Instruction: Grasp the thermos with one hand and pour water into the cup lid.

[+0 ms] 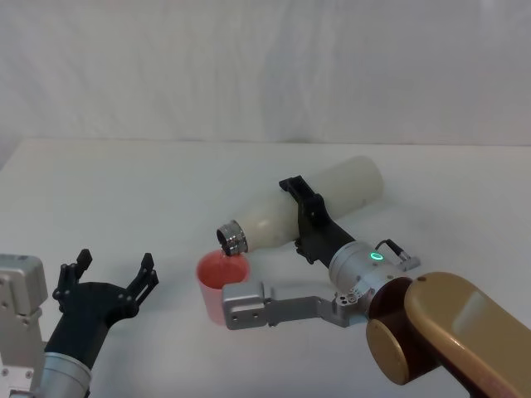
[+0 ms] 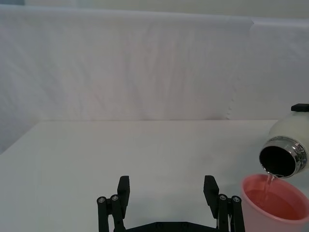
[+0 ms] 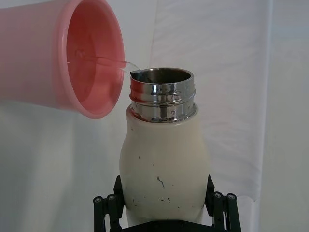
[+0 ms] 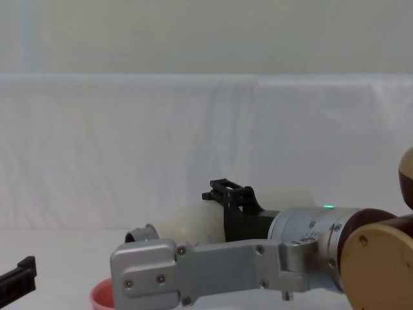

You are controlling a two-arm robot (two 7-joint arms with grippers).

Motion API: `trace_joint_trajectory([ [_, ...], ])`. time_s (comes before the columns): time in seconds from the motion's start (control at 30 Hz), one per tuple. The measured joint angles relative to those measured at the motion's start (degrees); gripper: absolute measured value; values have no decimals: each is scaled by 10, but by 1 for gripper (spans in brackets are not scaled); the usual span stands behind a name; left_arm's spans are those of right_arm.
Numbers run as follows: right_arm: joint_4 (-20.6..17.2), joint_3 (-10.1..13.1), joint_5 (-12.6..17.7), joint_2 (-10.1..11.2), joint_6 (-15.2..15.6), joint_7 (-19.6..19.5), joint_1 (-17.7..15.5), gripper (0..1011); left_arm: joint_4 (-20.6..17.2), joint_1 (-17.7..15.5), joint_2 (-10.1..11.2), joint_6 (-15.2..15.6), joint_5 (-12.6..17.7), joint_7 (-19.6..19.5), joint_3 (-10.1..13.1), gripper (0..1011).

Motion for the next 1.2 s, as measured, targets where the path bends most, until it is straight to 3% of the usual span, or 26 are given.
trace_joint_trajectory([
  [1.2,-2,-1,-5,3,4,4,-1,957,0,0,0,0,0,0,0,1001],
])
